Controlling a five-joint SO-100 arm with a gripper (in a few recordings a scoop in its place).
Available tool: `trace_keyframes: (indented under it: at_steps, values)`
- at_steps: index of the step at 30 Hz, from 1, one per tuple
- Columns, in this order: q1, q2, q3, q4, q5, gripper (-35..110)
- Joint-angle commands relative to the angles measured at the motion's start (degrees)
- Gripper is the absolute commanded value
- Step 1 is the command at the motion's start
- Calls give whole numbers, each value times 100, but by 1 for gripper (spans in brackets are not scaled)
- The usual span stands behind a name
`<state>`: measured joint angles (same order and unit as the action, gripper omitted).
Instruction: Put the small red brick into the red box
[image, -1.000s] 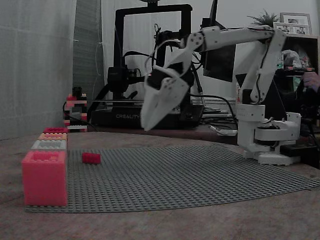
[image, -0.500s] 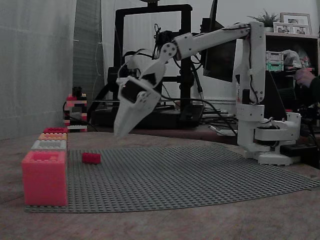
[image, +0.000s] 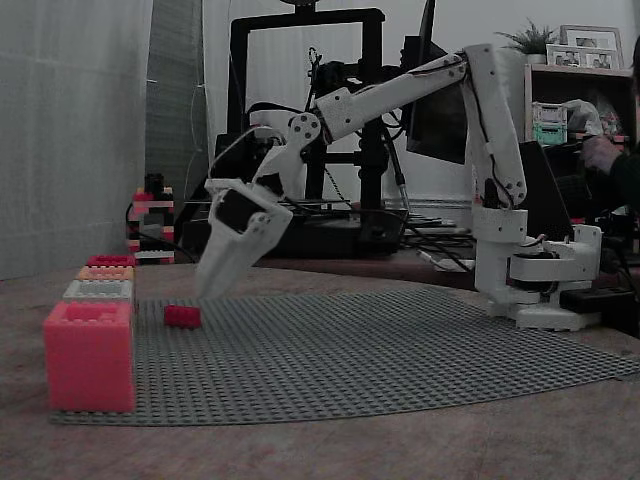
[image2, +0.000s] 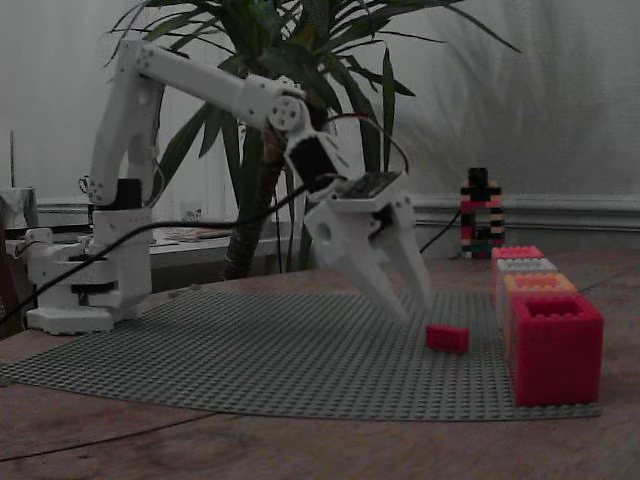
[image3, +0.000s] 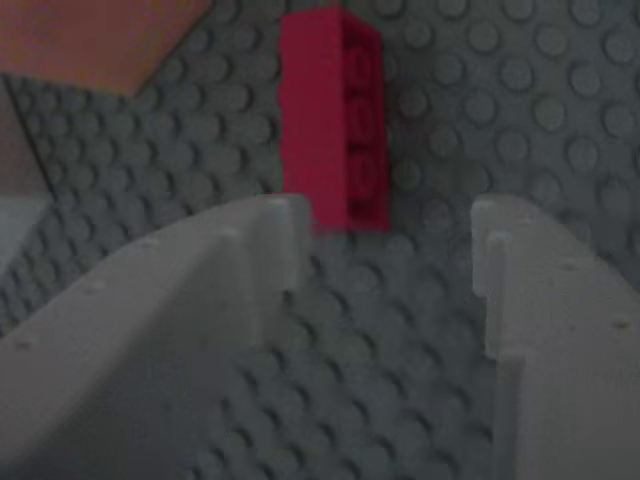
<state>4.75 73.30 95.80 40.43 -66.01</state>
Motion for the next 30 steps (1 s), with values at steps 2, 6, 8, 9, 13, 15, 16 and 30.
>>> trace_keyframes:
  at_steps: [2, 6, 8, 9, 13, 15, 16, 30]
  values:
    - [70, 105, -545, -185, 97, 22]
    - [44, 70, -659, 35, 97, 29]
    - [44, 70, -756, 141, 88, 28]
    - [53, 70, -809, 202, 88, 28]
    - [26, -26, -1011, 501, 26, 28]
    - [9, -105, -1063, 580, 0, 28]
    - [9, -132, -1081, 598, 0, 28]
    - [-62, -554, -1327, 501, 211, 27]
